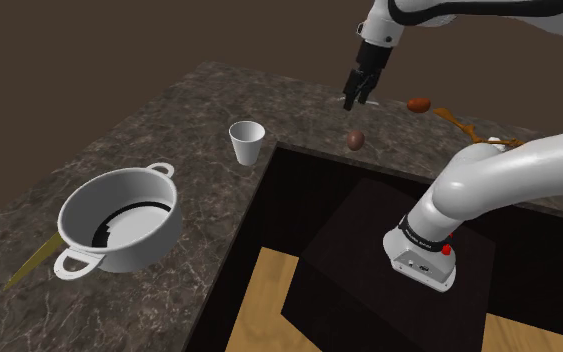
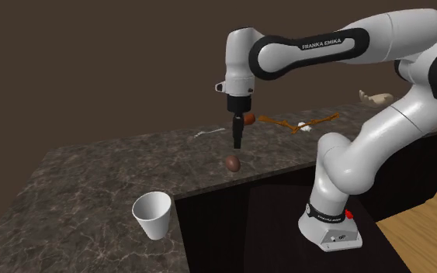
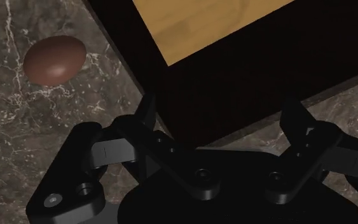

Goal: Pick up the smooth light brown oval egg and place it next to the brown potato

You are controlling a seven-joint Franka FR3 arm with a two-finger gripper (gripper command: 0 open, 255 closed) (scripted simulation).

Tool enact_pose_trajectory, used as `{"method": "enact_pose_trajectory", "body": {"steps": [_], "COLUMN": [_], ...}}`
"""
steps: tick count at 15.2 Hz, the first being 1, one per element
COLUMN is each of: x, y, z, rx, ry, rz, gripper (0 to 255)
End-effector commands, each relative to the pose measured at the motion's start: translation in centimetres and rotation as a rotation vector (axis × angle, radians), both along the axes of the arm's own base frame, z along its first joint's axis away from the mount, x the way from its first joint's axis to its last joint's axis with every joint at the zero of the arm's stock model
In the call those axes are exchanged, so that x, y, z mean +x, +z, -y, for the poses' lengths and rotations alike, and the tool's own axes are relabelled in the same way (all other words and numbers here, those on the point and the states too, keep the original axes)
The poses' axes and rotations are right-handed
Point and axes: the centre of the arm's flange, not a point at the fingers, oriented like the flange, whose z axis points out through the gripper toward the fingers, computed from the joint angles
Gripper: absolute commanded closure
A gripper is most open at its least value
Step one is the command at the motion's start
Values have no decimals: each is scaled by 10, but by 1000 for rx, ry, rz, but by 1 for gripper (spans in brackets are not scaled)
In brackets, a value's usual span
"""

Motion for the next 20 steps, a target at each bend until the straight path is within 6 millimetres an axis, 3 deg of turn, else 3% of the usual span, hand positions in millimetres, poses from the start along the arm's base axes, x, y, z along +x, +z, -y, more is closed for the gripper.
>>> {"method": "enact_pose_trajectory", "body": {"steps": [1, 10, 20], "x": [7, 15, -2], "y": [-16, -92, -182], "z": [23, 123, 227], "rx": [12, 72, 137], "ry": [-55, -298, -567], "rz": [4, 17, 31], "gripper": [0, 0, 0]}}
